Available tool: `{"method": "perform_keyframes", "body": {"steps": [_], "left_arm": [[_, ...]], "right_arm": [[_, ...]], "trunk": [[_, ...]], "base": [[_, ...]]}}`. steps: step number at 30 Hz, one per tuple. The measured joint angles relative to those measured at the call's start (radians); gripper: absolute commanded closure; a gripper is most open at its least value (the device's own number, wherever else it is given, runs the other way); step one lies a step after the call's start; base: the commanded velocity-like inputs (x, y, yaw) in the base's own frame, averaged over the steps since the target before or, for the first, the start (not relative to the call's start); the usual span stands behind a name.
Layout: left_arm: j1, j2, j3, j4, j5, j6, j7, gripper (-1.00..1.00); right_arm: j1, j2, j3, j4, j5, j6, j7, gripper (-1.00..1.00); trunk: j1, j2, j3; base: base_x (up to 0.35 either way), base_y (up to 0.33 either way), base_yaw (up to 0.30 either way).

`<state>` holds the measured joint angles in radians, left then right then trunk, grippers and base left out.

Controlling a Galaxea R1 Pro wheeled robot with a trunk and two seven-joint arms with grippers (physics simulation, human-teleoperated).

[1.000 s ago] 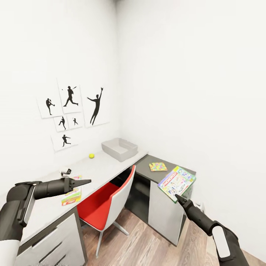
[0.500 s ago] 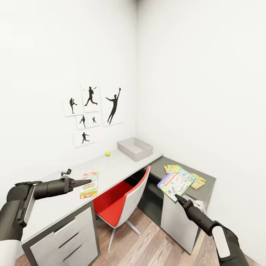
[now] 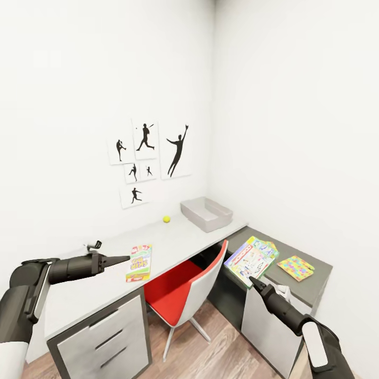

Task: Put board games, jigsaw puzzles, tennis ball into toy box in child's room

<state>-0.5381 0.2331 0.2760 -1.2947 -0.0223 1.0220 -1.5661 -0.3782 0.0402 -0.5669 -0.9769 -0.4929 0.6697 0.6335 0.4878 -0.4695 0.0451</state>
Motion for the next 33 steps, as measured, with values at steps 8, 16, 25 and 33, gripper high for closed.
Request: {"method": "perform_keyframes", "body": {"steps": [8,16,25,33], "left_arm": [[0.000,0.000,0.000,0.000,0.000,0.000,0.000,-1.00],[0.000,0.000,0.000,0.000,0.000,0.000,0.000,-1.00],[0.000,0.000,0.000,0.000,0.000,0.000,0.000,-1.00],[0.000,0.000,0.000,0.000,0.000,-0.001,0.000,-1.00]], "right_arm": [[0.000,0.000,0.000,0.000,0.001,0.000,0.000,1.00],[0.000,-0.001,0.000,0.000,0.003,-0.002,0.000,1.00],[0.000,-0.001,0.000,0.000,0.001,-0.001,-0.001,1.00],[-0.001,-0.001,0.094,-0.054,-0.007,0.011,-0.017,1.00]], "trunk": [[0.000,0.000,0.000],[0.000,0.000,0.000],[0.000,0.000,0.000],[0.000,0.000,0.000]], "base": [[0.140,-0.127,0.002],[0.149,-0.138,0.000],[0.035,-0.028,0.000],[0.001,-0.001,0.000]]}}
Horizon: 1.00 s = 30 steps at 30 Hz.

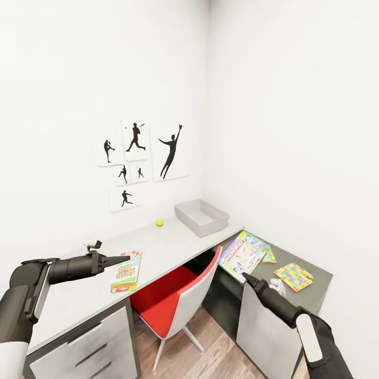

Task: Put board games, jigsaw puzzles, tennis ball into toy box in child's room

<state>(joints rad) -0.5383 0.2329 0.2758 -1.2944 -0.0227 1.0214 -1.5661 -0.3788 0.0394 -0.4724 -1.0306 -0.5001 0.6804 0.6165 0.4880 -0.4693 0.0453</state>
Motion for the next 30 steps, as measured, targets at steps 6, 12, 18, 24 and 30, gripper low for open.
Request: {"method": "perform_keyframes", "body": {"steps": [6,12,18,24,30], "left_arm": [[0.000,0.000,0.000,0.000,0.000,0.000,0.000,-1.00],[0.000,0.000,0.000,0.000,0.000,0.000,0.000,-1.00],[0.000,0.000,0.001,0.000,0.001,0.000,0.000,-1.00],[0.000,0.000,0.002,0.000,0.001,0.000,0.000,-1.00],[0.000,0.000,0.000,0.000,0.000,-0.001,0.000,-1.00]], "right_arm": [[0.008,-0.001,0.120,-0.130,0.004,0.019,-0.010,1.00],[0.012,-0.001,0.138,-0.165,0.000,0.060,-0.011,1.00],[0.010,-0.001,0.139,-0.167,-0.007,0.059,-0.004,1.00],[0.010,-0.002,0.138,-0.167,-0.008,0.059,-0.002,1.00],[0.010,-0.001,0.138,-0.167,-0.008,0.059,0.001,1.00]], "trunk": [[0.000,0.000,0.000],[0.000,0.000,0.000],[0.000,0.000,0.000],[0.000,0.000,0.000],[0.000,0.000,0.000]], "base": [[0.000,0.000,0.000],[0.000,0.000,0.000],[0.000,0.000,0.000],[0.000,0.000,0.000],[0.000,0.000,0.000]]}}
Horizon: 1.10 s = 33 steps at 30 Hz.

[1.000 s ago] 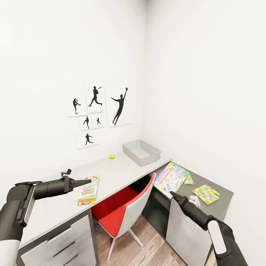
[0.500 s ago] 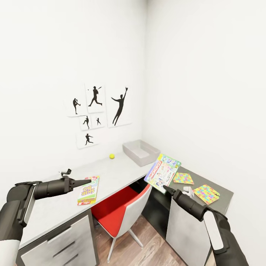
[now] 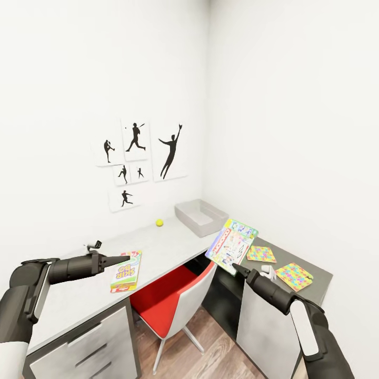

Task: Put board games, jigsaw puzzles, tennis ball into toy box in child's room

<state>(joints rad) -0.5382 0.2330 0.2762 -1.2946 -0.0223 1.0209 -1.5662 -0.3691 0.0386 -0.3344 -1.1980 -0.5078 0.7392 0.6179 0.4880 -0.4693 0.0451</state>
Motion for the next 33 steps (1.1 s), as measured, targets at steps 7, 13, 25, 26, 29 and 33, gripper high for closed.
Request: {"method": "perform_keyframes", "body": {"steps": [7,13,25,26,29,33], "left_arm": [[0.000,0.000,0.000,0.001,-0.001,-0.001,0.000,-1.00],[0.000,0.002,0.002,0.001,-0.001,0.001,0.000,-1.00],[0.000,0.003,0.002,0.004,-0.001,-0.001,0.000,-1.00],[0.000,0.004,0.003,0.004,-0.001,-0.001,0.000,-1.00],[0.000,0.005,0.004,0.004,-0.001,-0.001,0.000,-1.00],[0.000,0.006,0.004,0.005,0.001,-0.001,0.000,-1.00]], "right_arm": [[0.000,0.001,0.002,0.000,0.000,0.000,-0.008,1.00],[0.000,0.003,0.005,-0.014,0.000,0.012,-0.015,1.00],[-0.008,0.054,0.004,-0.060,-0.004,0.152,-0.185,1.00],[-0.010,0.062,0.004,-0.067,-0.003,0.162,-0.216,1.00],[-0.014,0.072,0.002,-0.075,-0.008,0.183,-0.274,1.00],[-0.015,0.072,-0.002,-0.075,-0.051,0.195,-0.304,1.00]], "trunk": [[0.000,0.000,0.000],[0.000,0.000,0.000],[0.000,0.000,0.000],[0.000,0.000,0.000],[0.000,0.000,0.000],[0.000,0.000,0.000]], "base": [[0.001,0.000,0.000],[0.077,0.000,0.000],[0.107,0.000,0.000],[0.097,0.000,0.000],[0.097,0.000,0.000],[0.096,0.000,0.000]]}}
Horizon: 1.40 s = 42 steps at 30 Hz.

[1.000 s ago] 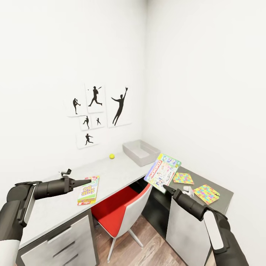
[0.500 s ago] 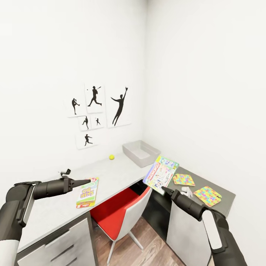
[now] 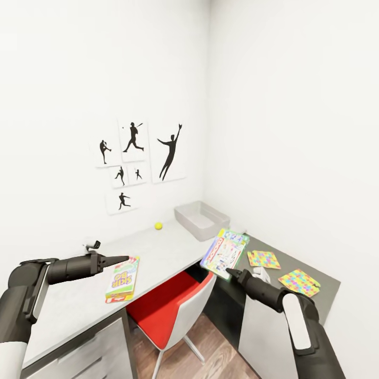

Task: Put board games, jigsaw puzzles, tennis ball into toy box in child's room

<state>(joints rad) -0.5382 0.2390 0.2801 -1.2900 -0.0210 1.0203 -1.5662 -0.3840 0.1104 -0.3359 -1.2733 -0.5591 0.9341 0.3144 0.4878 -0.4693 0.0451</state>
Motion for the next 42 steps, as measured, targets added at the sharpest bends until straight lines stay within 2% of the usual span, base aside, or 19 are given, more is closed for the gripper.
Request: {"method": "perform_keyframes", "body": {"steps": [5,11,19,42], "left_arm": [[0.001,-0.002,-0.001,0.001,0.002,0.000,0.000,-1.00],[0.002,-0.005,-0.001,0.001,0.001,0.000,0.000,-1.00],[0.002,-0.006,-0.002,0.001,-0.001,0.000,0.000,-1.00],[0.007,-0.006,-0.003,0.000,0.001,-0.001,0.000,-1.00]], "right_arm": [[0.001,-0.006,-0.002,0.002,-0.048,0.005,-0.006,1.00],[0.005,-0.008,-0.031,-0.004,-0.068,0.007,-0.006,1.00],[0.006,-0.007,-0.039,-0.006,-0.072,0.010,-0.005,1.00],[0.006,-0.009,-0.035,-0.004,-0.074,0.011,-0.005,1.00]], "trunk": [[0.000,0.000,0.000],[0.000,0.000,0.000],[0.000,0.000,-0.004],[0.000,0.000,-0.042]], "base": [[0.089,0.000,0.000],[0.083,0.000,0.000],[0.067,0.000,0.000],[0.003,0.000,0.000]]}}
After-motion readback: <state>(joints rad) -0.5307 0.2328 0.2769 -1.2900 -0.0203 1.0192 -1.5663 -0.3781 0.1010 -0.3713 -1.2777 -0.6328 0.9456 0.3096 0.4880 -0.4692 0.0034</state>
